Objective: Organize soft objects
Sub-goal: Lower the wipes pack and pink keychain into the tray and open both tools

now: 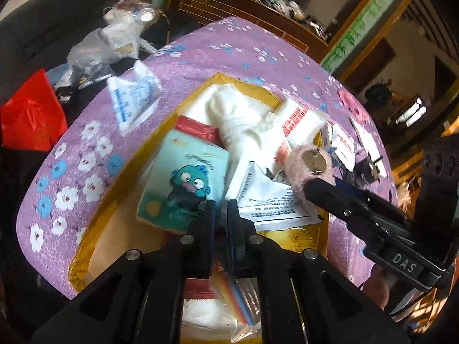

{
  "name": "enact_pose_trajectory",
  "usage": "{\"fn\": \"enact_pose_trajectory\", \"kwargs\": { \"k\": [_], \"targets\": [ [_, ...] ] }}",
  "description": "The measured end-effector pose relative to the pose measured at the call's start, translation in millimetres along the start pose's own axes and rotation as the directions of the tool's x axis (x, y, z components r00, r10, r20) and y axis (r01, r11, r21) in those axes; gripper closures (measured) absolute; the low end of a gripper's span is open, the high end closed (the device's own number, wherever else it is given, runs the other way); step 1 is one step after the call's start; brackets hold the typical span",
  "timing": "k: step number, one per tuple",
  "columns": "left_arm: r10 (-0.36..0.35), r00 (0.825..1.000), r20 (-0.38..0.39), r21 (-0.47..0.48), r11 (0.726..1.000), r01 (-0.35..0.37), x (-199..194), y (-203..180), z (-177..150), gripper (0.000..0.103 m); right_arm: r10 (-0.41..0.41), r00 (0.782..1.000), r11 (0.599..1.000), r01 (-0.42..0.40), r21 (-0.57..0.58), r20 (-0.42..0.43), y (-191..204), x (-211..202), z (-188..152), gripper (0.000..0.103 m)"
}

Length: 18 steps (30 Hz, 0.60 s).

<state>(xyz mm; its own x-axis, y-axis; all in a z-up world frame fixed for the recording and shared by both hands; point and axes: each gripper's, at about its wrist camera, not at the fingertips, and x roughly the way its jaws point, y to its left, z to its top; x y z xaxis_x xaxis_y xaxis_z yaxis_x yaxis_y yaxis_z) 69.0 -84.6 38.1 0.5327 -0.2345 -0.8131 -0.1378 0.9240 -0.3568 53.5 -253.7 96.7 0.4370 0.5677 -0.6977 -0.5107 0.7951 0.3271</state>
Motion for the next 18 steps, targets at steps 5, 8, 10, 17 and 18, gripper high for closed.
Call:
{"fn": "enact_pose_trajectory", "kwargs": {
  "k": [5, 8, 10, 17, 18],
  "targets": [
    [0.008, 0.993, 0.116, -0.047, 0.999, -0.003, -25.1, -4.8, -5.4, 0.046, 0.048, 0.997, 0.999, -0.049, 0.017, 0.052, -6.5, -22.7, -4.4, 0.036],
    [-0.074, 0.979, 0.189, 0.0, 0.997, 0.075, -45.0, -23.4, -13.9, 0.042, 0.083, 0.99, 0.996, -0.086, 0.025, 0.117, -17.0, -48.0, -16.1, 0.03],
    [-0.093, 0.978, 0.188, 0.04, 0.995, 0.087, -52.4, -38.6, -17.8, 0.042, 0.097, 0.984, 0.994, -0.103, 0.032, 0.149, -26.2, -62.1, -25.3, 0.029],
    [-0.164, 0.972, 0.17, 0.226, 0.966, 0.123, -67.3, -113.0, -32.0, 0.042, 0.032, 0.98, 0.995, -0.05, 0.088, 0.197, -78.6, -102.7, -55.9, 0.023],
    [-0.176, 0.972, 0.154, 0.255, 0.958, 0.133, -64.8, -122.5, -34.5, 0.042, 0.018, 0.982, 0.992, -0.041, 0.121, 0.189, -91.7, -105.8, -61.4, 0.023]
  ]
}}
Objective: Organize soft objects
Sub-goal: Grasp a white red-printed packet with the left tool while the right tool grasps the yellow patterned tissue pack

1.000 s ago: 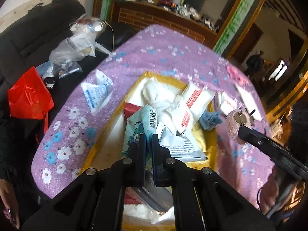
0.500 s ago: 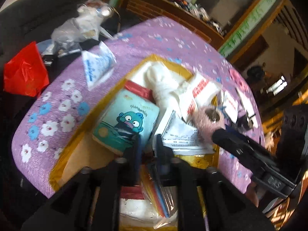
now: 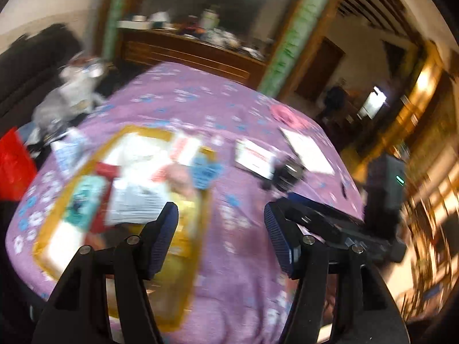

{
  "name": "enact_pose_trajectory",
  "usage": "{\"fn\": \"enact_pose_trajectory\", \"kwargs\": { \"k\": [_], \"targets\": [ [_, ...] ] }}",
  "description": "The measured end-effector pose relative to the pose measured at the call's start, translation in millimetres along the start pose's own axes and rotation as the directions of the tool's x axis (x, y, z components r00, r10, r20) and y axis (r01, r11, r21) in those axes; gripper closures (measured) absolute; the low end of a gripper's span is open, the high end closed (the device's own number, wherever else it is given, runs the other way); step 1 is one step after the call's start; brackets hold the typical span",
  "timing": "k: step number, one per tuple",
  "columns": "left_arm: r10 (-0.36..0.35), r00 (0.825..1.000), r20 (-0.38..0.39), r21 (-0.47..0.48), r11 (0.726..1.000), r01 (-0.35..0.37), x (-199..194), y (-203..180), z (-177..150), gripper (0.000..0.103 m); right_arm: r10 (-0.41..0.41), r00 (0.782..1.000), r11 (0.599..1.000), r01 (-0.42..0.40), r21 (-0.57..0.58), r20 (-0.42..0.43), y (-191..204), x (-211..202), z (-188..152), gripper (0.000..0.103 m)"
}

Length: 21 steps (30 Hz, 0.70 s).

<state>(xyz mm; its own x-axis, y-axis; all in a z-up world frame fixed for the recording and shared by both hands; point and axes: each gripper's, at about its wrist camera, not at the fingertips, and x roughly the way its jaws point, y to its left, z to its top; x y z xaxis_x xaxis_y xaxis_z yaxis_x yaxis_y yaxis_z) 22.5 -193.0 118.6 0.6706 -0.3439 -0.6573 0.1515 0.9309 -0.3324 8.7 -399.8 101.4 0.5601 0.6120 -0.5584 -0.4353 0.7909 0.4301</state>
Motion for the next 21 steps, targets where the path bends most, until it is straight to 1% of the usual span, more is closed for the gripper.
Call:
{"fn": "enact_pose_trajectory", "kwargs": {
  "k": [2, 4, 6, 8, 10, 12, 14, 16, 17, 19, 21],
  "targets": [
    [-0.021, 1.0, -0.018, 0.023, 1.0, 0.021, 7.7, -12.8, -3.4, 0.042, -0.012, 1.0, 0.999, 0.013, 0.037, -0.005, -14.0, -10.0, -5.3, 0.022],
    [-0.039, 0.997, -0.068, -0.006, 0.999, 0.038, 24.4, -17.5, -7.2, 0.042, -0.052, 0.999, 0.997, 0.053, 0.052, -0.009, -27.3, -23.6, -12.3, 0.022],
    [-0.06, 0.994, -0.093, -0.023, 0.998, 0.058, 34.3, -21.2, -8.4, 0.042, -0.075, 0.997, 0.995, 0.074, 0.066, 0.003, -40.0, -38.9, -17.5, 0.022],
    [-0.071, 0.99, -0.12, -0.057, 0.996, 0.065, 45.1, -23.9, -7.5, 0.042, -0.079, 0.997, 0.993, 0.078, 0.086, 0.008, -52.4, -51.1, -15.8, 0.021],
    [-0.09, 0.985, -0.145, -0.057, 0.995, 0.082, 53.3, -29.3, -4.1, 0.042, -0.082, 0.996, 0.991, 0.079, 0.112, 0.018, -66.9, -63.5, -12.9, 0.019],
    [-0.092, 0.983, -0.159, -0.049, 0.995, 0.085, 62.5, -34.4, 0.9, 0.042, -0.082, 0.996, 0.989, 0.077, 0.127, 0.031, -78.3, -69.8, -6.2, 0.019],
    [-0.085, 0.98, -0.182, -0.052, 0.996, 0.077, 76.8, -39.2, 9.2, 0.042, -0.091, 0.995, 0.986, 0.086, 0.143, 0.033, -87.2, -72.4, 2.1, 0.019],
    [-0.087, 0.974, -0.208, -0.048, 0.996, 0.079, 93.7, -43.9, 21.3, 0.042, -0.083, 0.996, 0.983, 0.077, 0.164, 0.027, -99.8, -70.7, 13.4, 0.019],
    [-0.087, 0.971, -0.221, -0.048, 0.996, 0.078, 104.2, -45.5, 27.8, 0.042, -0.094, 0.995, 0.98, 0.088, 0.179, 0.025, -106.2, -68.2, 18.5, 0.019],
    [-0.103, 0.959, -0.265, -0.075, 0.993, 0.086, 132.2, -46.5, 43.5, 0.042, -0.097, 0.995, 0.975, 0.089, 0.202, 0.033, -118.0, -62.2, 26.4, 0.019],
    [-0.125, 0.944, -0.306, -0.105, 0.99, 0.097, 162.3, -46.5, 59.6, 0.042, -0.08, 0.996, 0.97, 0.067, 0.235, 0.047, -128.4, -52.8, 30.5, 0.019]
  ]
}}
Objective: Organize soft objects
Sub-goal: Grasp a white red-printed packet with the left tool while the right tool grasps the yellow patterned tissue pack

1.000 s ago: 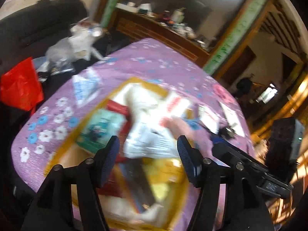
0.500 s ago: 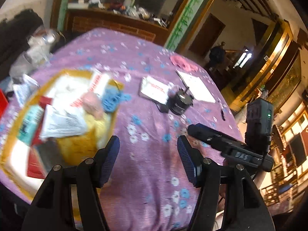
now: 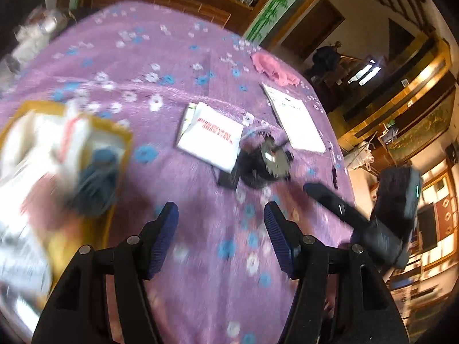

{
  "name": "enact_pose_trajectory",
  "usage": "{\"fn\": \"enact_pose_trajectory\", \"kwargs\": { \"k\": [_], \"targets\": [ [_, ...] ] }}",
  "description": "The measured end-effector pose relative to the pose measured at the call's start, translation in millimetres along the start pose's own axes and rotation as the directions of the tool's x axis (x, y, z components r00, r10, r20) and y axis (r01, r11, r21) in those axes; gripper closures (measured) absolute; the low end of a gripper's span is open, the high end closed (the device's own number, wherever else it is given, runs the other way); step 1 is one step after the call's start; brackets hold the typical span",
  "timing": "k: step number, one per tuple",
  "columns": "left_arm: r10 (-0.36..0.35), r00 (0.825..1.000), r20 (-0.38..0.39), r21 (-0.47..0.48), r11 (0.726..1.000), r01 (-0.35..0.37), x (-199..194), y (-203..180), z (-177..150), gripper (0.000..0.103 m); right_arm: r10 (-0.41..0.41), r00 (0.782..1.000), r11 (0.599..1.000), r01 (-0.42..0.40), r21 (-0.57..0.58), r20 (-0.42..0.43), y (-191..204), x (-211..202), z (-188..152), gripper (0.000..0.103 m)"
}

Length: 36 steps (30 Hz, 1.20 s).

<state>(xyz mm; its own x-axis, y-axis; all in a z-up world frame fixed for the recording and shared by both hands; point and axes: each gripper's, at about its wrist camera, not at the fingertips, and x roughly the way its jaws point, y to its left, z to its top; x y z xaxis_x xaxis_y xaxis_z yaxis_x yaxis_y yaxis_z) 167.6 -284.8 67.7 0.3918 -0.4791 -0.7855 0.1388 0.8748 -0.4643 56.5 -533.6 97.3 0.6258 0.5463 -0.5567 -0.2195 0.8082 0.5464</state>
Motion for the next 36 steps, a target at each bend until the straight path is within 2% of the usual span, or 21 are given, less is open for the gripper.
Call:
{"fn": "enact_pose_trajectory", "kwargs": {
  "k": [3, 5, 7, 10, 16, 17, 18, 20, 22, 25, 31, 36],
  "targets": [
    [0.005, 0.999, -0.05, 0.04, 0.999, -0.003, 27.1, -6.3, 32.7, 0.042, 0.025, 0.999, 1.0, -0.026, 0.015, 0.043, -14.4, 8.3, -3.7, 0.019],
    [0.104, 0.993, -0.052, 0.066, 0.993, -0.1, 48.4, -8.7, 53.6, 0.042, -0.001, 1.0, 0.999, 0.0, 0.039, 0.025, -20.3, 16.7, -7.3, 0.019],
    [0.136, 0.989, -0.053, 0.079, 0.988, -0.132, 62.1, -9.7, 64.1, 0.042, 0.003, 1.0, 0.999, -0.004, 0.042, 0.023, -21.5, 20.4, -8.0, 0.019],
    [0.193, 0.98, -0.046, 0.111, 0.976, -0.187, 79.2, -15.5, 71.0, 0.042, -0.005, 1.0, 0.999, 0.004, 0.051, 0.018, -24.2, 23.0, -9.8, 0.019],
    [0.23, 0.97, -0.073, 0.15, 0.964, -0.218, 105.6, -18.8, 68.4, 0.043, 0.009, 1.0, 0.999, -0.009, 0.049, -0.001, -19.8, 26.8, -8.7, 0.019],
    [0.249, 0.967, -0.054, 0.164, 0.958, -0.237, 106.8, -21.7, 70.1, 0.044, 0.003, 1.0, 0.999, -0.003, 0.045, 0.0, -20.0, 27.1, -9.4, 0.019],
    [0.287, 0.957, -0.026, 0.198, 0.94, -0.277, 108.0, -25.9, 66.0, 0.05, 0.002, 1.0, 0.999, -0.002, 0.044, 0.0, -19.8, 27.3, -9.4, 0.019],
    [0.314, 0.95, 0.002, 0.226, 0.925, -0.306, 106.8, -30.7, 62.2, 0.063, 0.008, 1.0, 0.999, -0.008, 0.053, -0.006, -21.6, 28.9, -9.1, 0.019],
    [0.295, 0.955, 0.009, 0.243, 0.926, -0.289, 103.5, -32.8, 59.5, 0.081, 0.005, 1.0, 0.998, -0.004, 0.064, -0.015, -24.0, 30.9, -9.3, 0.019],
    [0.304, 0.951, 0.048, 0.275, 0.912, -0.306, 97.5, -38.4, 51.5, 0.091, -0.005, 1.0, 0.998, 0.006, 0.069, -0.011, -24.3, 29.5, -9.3, 0.019],
    [0.207, 0.975, 0.076, 0.187, 0.958, -0.218, 62.6, -24.7, 38.7, 0.098, -0.023, 1.0, 0.999, 0.023, 0.033, -0.002, -17.9, 28.4, -11.7, 0.021],
    [0.148, 0.981, 0.128, 0.138, 0.977, -0.165, 3.1, -5.5, -3.5, 0.097, -0.019, 1.0, 1.0, 0.019, 0.016, -0.003, -14.2, 28.7, -12.8, 0.023]
  ]
}}
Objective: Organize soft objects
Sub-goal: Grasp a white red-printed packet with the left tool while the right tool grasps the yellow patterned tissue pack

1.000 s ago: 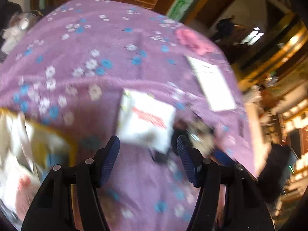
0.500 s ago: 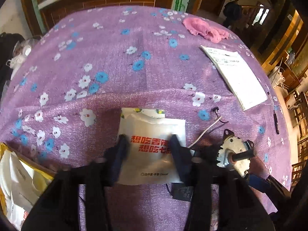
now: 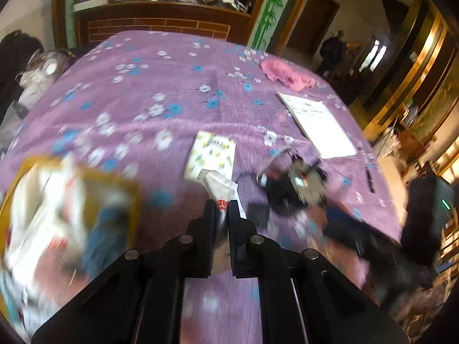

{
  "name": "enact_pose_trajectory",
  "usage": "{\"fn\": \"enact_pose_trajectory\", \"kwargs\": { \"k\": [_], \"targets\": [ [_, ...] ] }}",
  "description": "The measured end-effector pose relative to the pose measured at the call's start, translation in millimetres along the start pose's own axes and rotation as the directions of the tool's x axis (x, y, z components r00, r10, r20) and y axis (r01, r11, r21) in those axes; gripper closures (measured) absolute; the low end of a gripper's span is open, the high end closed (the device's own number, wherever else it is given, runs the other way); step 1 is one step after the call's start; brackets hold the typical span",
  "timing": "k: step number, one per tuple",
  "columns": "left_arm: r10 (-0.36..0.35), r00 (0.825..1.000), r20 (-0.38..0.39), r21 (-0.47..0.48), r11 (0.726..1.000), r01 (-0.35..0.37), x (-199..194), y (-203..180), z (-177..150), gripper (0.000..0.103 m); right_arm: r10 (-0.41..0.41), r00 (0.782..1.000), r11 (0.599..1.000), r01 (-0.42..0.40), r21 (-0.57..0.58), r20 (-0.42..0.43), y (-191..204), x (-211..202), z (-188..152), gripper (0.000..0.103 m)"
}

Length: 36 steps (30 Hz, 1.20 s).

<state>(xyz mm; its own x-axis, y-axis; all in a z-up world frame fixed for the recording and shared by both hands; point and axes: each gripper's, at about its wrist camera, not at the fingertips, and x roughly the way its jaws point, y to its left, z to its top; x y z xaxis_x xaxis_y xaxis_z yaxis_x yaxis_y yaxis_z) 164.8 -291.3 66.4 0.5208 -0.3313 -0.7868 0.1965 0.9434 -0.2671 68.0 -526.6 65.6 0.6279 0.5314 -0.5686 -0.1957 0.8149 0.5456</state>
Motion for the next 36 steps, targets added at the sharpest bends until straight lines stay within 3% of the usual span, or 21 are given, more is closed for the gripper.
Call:
{"fn": "enact_pose_trajectory", "kwargs": {
  "k": [3, 5, 10, 14, 17, 20, 24, 26, 32, 36],
  "targets": [
    [-0.041, 0.999, 0.017, -0.061, 0.997, 0.042, -30.7, 19.3, -33.1, 0.097, 0.011, 1.0, 1.0, -0.01, -0.024, 0.013, 4.4, -1.9, -1.6, 0.023],
    [-0.056, 0.998, 0.034, -0.101, 0.993, 0.059, -47.5, 31.4, -52.5, 0.097, 0.022, 1.0, 0.999, -0.021, -0.048, 0.016, 11.1, -1.7, -4.9, 0.03],
    [-0.082, 0.992, 0.097, -0.183, 0.978, 0.099, -80.7, 61.8, -80.6, 0.097, 0.056, 0.998, 0.988, -0.057, -0.141, -0.01, 62.7, -1.3, -13.0, 0.031],
    [-0.068, 0.987, 0.144, -0.195, 0.976, 0.095, -100.0, 76.5, -89.9, 0.097, -0.074, 0.992, 0.975, 0.05, -0.217, -0.103, 109.9, 47.3, 2.2, 0.03],
    [-0.071, 0.981, 0.181, -0.208, 0.972, 0.109, -118.2, 89.7, -98.2, 0.097, -0.163, 0.982, 0.97, 0.141, -0.197, -0.099, 119.0, 89.6, 20.7, 0.028],
    [-0.05, 0.977, 0.205, -0.23, 0.968, 0.097, -130.2, 106.0, -105.6, 0.097, -0.275, 0.955, 0.956, 0.258, -0.142, -0.113, 113.8, 128.8, 35.1, 0.03],
    [-0.04, 0.975, 0.219, -0.258, 0.961, 0.097, -138.0, 128.1, -112.8, 0.097, -0.454, 0.889, 0.881, 0.438, -0.177, -0.062, 127.0, 156.0, 43.4, 0.03],
    [-0.053, 0.972, 0.23, -0.264, 0.958, 0.114, -142.2, 135.8, -115.5, 0.097, -0.479, 0.875, 0.868, 0.46, -0.187, -0.07, 132.9, 166.0, 43.9, 0.029],
    [-0.071, 0.964, 0.255, -0.278, 0.95, 0.144, -147.9, 149.6, -120.9, 0.097, -0.633, 0.774, 0.748, 0.601, -0.28, -0.031, 144.2, 194.8, 45.4, 0.032],
    [-0.085, 0.962, 0.26, -0.284, 0.945, 0.16, -149.6, 154.3, -124.5, 0.097, -0.643, 0.765, 0.737, 0.61, -0.292, -0.025, 149.9, 203.7, 42.0, 0.037]
  ]
}}
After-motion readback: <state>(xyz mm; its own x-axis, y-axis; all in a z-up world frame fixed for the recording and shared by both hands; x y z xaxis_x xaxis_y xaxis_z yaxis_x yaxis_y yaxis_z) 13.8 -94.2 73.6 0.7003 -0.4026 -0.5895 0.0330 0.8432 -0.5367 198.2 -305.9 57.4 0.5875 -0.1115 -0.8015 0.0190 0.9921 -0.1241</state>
